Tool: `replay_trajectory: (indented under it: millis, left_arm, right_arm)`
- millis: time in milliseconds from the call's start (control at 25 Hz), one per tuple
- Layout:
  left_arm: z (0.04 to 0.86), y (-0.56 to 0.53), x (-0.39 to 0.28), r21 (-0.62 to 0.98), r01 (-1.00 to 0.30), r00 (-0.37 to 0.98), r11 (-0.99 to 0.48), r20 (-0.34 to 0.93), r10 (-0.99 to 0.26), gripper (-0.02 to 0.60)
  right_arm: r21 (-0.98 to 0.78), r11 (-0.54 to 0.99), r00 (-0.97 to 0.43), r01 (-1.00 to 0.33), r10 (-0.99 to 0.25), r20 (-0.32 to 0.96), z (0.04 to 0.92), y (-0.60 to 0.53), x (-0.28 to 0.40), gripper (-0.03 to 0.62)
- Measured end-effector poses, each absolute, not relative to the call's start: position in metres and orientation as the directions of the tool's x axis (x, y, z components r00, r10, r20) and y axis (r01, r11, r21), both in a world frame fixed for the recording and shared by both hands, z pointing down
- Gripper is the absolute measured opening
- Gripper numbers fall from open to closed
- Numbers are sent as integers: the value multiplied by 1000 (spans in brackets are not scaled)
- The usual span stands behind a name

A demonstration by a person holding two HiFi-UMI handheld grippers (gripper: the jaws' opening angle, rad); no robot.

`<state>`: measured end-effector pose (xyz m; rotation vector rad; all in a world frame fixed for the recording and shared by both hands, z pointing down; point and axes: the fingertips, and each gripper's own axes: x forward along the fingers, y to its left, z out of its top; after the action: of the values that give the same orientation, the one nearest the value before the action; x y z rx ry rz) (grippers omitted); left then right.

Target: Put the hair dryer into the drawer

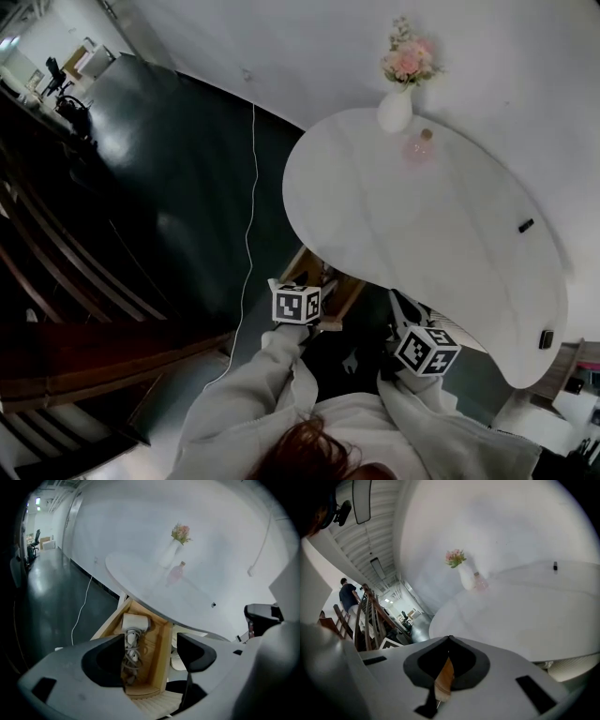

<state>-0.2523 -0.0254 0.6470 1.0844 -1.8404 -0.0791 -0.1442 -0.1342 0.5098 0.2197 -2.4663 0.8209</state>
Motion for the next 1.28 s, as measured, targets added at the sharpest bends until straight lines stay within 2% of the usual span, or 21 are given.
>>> replay_trajectory:
  millis: [360,640,1080,1280]
  left_arm:
    - [591,9,-262,474,-637,-253,607,616,-746,324]
    - [537,22,-268,495,-651,-332,575,496,-802,324]
    - [442,3,-281,428,-797,-343,427,261,-902,322]
    - [394,-9,-278,385,-853,-314,352,160,-936,255]
  right_arm:
    - [-521,825,-877,-221,66,476,496,-122,-176,49]
    - [-515,848,-907,-126,112,406,470,-104,-200,49]
    - [-460,885,-944,-75,85,318,430,-119,-216,49]
    - [-449,892,-957,-40,94,273,411,-121,-220,49]
